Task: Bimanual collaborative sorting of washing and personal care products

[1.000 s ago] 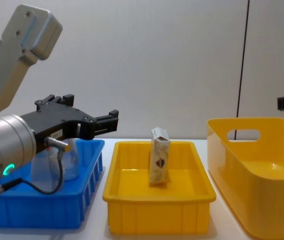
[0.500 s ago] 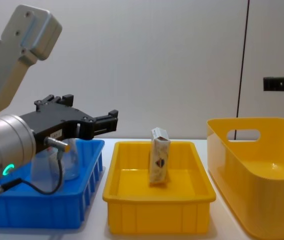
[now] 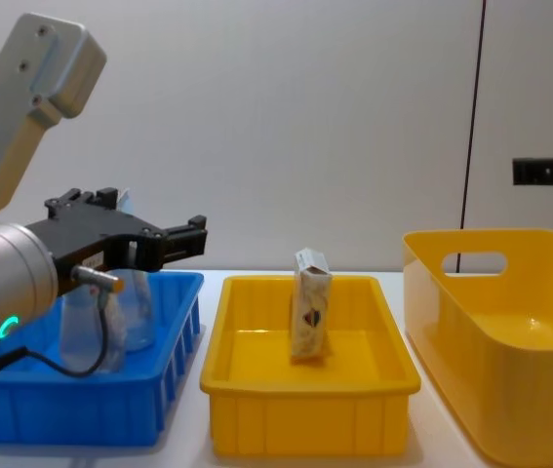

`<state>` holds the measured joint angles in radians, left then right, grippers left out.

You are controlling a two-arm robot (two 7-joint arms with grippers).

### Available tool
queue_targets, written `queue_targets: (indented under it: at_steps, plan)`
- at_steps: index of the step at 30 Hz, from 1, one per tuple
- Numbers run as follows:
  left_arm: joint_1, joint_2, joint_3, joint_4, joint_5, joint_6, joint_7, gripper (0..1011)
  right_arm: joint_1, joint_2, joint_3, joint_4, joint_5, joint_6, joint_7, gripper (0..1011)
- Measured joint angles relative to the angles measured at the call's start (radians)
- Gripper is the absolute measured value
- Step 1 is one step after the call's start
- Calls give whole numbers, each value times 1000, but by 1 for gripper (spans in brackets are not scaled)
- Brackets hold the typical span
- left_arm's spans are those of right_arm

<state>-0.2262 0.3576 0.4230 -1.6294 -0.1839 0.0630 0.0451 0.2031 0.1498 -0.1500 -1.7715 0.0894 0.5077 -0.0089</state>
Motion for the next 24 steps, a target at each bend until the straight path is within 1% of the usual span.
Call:
queue_targets:
  at_steps: [4,13,18,24]
  plan:
    - [-1,-10,-10,5,4,15,19,1001,3,-14,7,0,-3,28,-16,1004]
    - [-16,-46,-41,33,7,47,67,1001,8,-31,16,1,-7,65,-36,1004]
    - [-29,-71,-62,58,-1,61,84,1001,9,-37,19,1,-8,76,-43,1004]
    - [-42,-91,-80,87,-17,75,92,1001,10,-42,21,2,-10,88,-49,1004]
